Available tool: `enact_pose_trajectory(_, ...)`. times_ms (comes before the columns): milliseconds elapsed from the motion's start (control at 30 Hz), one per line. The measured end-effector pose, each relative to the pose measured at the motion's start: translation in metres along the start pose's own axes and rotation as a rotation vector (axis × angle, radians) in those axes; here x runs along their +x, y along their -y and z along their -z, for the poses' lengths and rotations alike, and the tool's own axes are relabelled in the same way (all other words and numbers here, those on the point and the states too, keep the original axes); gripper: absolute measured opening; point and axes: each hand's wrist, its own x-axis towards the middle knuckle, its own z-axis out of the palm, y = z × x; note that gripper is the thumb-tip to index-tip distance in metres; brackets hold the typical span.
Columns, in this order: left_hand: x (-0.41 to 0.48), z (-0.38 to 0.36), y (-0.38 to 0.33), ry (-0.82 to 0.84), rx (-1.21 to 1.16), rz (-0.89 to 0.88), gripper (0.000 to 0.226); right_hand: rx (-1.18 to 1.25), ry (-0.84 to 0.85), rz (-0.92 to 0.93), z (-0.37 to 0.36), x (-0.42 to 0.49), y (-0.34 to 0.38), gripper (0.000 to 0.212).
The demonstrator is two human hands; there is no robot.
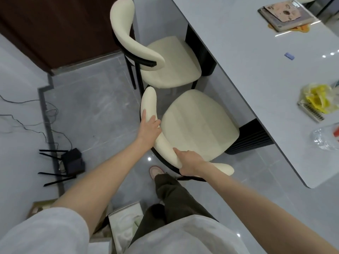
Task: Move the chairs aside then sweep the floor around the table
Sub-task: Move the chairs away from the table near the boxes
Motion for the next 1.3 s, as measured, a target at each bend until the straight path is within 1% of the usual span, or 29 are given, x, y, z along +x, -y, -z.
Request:
enact_pose_trajectory(233,-0.054,-0.013,-0.058,-0.023,-0.196,0.058,0.043,-0.046,0.036,0.039,-0.042,-0.044,-0.026,0.083)
enact_pose_trajectory(467,-0.094,-0.015,-0.117,-0.022,-0.304,0.105,0.05,-0.066,0.033,0.08,-0.079,-0.081,-0.055,0.081)
enact_pose_trajectory(633,-0.122,-0.011,-0.161,-0.019,-0.367,0.178,0.053,-0.115,0.033,0.129,-0.101,-0.107,-0.078,0.087)
enact_pose_trajectory(733,-0.137,-0.005,-0.19,-0.019,-0.424,0.23,0.056,-0.139,0.023,0.172,-0.111,-0.122,-0.094,0.081)
enact_pose_trajectory(833,-0.15,0.006,-0.228,-0.014,-0.487,0.311,0.053,-0.197,0.016,0.221,-0.119,-0.142,-0.115,0.078)
enact_pose_trajectory(1067,-0.189,0.029,-0.338,0.049,-0.494,0.459,0.052,-0.316,0.038,0.32,-0.152,-0.203,-0.17,0.074)
enact_pose_trajectory(1233,-0.222,0.039,-0.406,0.07,-0.512,0.499,0.048,-0.419,0.071,0.384,-0.177,-0.248,-0.199,0.072)
enact_pose_trajectory(1300,-0.233,0.044,-0.427,0.055,-0.524,0.516,0.045,-0.443,0.075,0.397,-0.185,-0.263,-0.208,0.072)
